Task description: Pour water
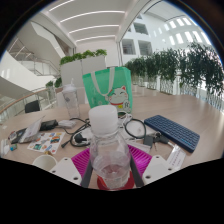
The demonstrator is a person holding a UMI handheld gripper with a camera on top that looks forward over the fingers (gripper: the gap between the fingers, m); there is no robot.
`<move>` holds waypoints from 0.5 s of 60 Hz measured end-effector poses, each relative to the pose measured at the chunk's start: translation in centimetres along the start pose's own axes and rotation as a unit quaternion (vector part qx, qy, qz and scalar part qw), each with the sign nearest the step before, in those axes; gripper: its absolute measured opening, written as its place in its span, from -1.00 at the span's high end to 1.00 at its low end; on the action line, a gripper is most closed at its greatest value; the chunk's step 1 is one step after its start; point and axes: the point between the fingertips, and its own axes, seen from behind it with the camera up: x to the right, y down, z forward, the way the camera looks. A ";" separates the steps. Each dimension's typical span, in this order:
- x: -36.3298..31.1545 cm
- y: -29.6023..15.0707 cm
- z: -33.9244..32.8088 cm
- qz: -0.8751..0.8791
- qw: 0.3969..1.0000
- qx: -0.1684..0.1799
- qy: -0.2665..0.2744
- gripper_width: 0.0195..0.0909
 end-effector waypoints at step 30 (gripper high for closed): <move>-5.3 -1.1 -16.8 -0.007 1.000 -0.022 0.011 -0.78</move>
